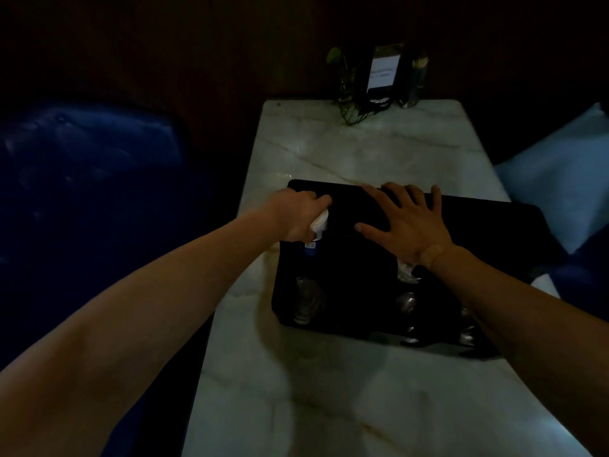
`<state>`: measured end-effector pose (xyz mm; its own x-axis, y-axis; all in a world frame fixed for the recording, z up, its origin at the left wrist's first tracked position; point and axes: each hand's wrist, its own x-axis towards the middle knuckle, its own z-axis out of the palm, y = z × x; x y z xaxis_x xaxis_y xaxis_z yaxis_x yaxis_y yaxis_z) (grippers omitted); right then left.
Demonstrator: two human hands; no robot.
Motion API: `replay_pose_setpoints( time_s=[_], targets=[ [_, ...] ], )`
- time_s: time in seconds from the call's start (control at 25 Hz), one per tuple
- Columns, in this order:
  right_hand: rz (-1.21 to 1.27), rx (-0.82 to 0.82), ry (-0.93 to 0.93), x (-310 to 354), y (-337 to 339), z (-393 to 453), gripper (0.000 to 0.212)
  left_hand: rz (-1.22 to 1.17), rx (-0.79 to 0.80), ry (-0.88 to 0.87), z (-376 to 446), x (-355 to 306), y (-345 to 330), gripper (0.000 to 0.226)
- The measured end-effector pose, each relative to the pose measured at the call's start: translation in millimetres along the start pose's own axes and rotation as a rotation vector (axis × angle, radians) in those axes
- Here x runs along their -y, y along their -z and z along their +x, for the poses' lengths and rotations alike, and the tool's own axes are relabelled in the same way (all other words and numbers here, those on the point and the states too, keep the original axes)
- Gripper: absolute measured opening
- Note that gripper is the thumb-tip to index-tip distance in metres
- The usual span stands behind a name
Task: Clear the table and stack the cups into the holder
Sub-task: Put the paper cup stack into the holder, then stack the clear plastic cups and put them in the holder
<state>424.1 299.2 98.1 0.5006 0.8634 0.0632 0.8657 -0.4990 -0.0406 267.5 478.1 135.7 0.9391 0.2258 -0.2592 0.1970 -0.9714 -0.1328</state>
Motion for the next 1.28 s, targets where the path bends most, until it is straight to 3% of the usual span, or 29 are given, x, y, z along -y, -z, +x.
replay_pose_setpoints(
  time_s=[0.16,0.24,0.32,0.44,0.52,0.6,0.8,0.92,1.0,1.12,1.28],
  targets=[
    [-0.061,0.080,-0.014,1,7,-1,0.080,0.106,-0.037,0.050,-7,-9,0,0.073],
    [-0.047,0.096,-0.034,7,15,-6,0.079,0.036,-0.093,0.109,-20,-15,1,0.078],
    [0.079,-0.020,-0.036,18,21,-26,0.072,-0.124,-0.222,0.175,-44,-29,-2,0.081],
    [0.237,-0.287,-0.031,40,18,-87,0.056,-0.363,-0.479,0.256,-94,-67,-24,0.066],
    [0.318,-0.341,-0.066,52,5,-141,0.050,-0.496,-0.567,0.335,-130,-100,-50,0.059],
    [0.425,-0.295,-0.103,61,-11,-196,0.050,-0.623,-0.589,0.425,-166,-136,-79,0.056],
    [0.499,0.020,-0.190,69,-51,-327,0.044,-0.787,-0.504,0.530,-259,-229,-150,0.051],
    [0.469,0.165,-0.144,66,-67,-382,0.041,-0.966,-0.328,0.629,-308,-273,-181,0.052],
    [0.383,0.372,-0.073,64,-72,-408,0.057,-0.930,-0.220,0.589,-338,-295,-199,0.049],
    [0.156,0.617,0.057,58,-83,-429,0.083,-0.759,-0.041,0.463,-367,-316,-218,0.063],
    [0.094,0.663,0.117,59,-91,-440,0.089,-0.618,0.096,0.355,-384,-329,-231,0.083]
  ],
)
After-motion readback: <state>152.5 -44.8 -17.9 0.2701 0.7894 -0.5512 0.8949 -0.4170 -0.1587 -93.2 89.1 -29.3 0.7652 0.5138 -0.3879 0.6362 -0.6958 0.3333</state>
